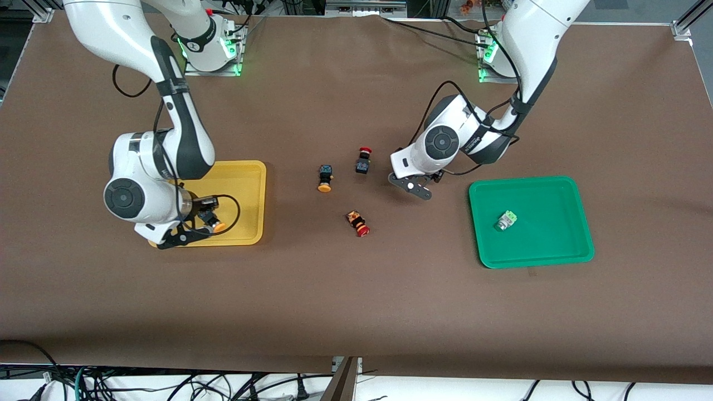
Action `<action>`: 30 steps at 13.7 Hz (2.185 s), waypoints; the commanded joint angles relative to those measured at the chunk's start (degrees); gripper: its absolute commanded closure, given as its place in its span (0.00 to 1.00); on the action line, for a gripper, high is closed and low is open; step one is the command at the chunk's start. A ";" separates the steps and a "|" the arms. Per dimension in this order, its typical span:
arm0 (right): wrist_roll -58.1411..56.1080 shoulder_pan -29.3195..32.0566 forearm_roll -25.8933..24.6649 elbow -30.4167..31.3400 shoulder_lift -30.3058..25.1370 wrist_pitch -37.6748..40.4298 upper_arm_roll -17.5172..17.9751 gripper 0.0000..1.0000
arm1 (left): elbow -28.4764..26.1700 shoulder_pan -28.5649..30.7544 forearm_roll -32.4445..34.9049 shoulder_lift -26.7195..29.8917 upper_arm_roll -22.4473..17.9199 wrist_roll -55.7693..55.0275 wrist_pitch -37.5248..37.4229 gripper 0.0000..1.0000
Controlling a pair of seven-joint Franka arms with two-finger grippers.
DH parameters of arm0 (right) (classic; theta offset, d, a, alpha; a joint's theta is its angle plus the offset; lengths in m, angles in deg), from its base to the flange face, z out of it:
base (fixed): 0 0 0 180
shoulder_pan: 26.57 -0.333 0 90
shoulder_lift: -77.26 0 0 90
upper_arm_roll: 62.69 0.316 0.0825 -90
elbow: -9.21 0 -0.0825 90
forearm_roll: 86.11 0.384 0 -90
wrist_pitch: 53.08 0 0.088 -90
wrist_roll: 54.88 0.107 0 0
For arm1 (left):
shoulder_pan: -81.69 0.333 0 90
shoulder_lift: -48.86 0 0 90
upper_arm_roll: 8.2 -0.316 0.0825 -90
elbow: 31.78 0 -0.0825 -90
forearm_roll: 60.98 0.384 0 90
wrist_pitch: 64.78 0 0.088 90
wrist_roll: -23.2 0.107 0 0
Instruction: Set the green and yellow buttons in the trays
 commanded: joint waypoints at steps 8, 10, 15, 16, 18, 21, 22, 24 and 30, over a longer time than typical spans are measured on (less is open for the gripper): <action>0.90 -1.12 1.31 10.09 -5.41 -7.03 0.93 0.16 | 0.31 -1.63 4.44 -1.11 -0.79 -1.55 1.04 1.00; 4.76 -1.38 6.29 8.50 -5.14 -5.09 3.03 0.16 | 2.41 0.64 4.53 1.69 -1.23 -1.11 -5.27 1.00; 27.67 -4.02 8.34 8.05 -5.23 -6.30 12.60 0.16 | 14.80 12.32 6.54 4.26 -2.28 15.73 -29.63 1.00; 33.55 -4.89 8.86 8.14 -4.88 -8.14 14.88 0.16 | 15.25 15.30 10.21 4.26 -2.28 20.99 -29.83 1.00; 44.45 -9.10 9.13 8.23 -3.22 -12.88 17.01 0.16 | 15.26 21.11 18.81 2.86 -2.20 30.75 -27.21 1.00; 51.00 -15.08 9.13 8.67 -0.06 -20.87 16.93 0.15 | 14.55 29.11 23.78 -2.40 -2.20 41.40 -18.34 0.99; 52.49 -16.05 9.13 8.84 0.91 -22.81 16.93 0.15 | 14.38 31.05 23.78 -4.16 -2.28 44.13 -15.70 0.98; 54.17 -18.69 9.04 9.72 2.58 -26.33 16.84 0.16 | 14.38 33.17 24.04 -6.99 -2.28 45.30 -12.70 0.91; 53.82 -18.88 7.90 11.13 2.42 -28.37 16.40 0.22 | 15.60 33.00 22.47 1.33 1.82 45.13 -19.34 0.00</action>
